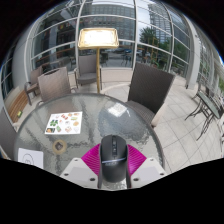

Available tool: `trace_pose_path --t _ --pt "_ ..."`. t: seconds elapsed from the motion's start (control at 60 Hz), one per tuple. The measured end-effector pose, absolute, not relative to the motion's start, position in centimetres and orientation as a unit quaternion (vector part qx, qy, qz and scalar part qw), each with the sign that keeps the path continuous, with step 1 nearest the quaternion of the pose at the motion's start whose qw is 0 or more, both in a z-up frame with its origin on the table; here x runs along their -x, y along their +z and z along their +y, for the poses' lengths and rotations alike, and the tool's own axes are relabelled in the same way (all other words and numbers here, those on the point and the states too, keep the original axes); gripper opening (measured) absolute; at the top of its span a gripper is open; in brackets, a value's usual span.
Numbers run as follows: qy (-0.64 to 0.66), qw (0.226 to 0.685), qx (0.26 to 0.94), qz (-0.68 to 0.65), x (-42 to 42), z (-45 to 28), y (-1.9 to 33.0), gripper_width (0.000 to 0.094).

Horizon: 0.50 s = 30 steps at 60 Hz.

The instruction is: Arrange mouse

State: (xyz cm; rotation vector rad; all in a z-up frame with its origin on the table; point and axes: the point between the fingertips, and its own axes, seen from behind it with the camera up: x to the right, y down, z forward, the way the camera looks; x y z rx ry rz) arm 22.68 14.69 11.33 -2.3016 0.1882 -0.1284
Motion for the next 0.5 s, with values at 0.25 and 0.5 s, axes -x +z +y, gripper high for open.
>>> trace_pose_path --t 0.25,0.5 --pt "-0.009 0.52 0.853 0.035 -2.2 16.8 29.0 0.0328" --pt "0.028 0.437 0.898 -0.041 16.1 16.5 15.6 0.0325"
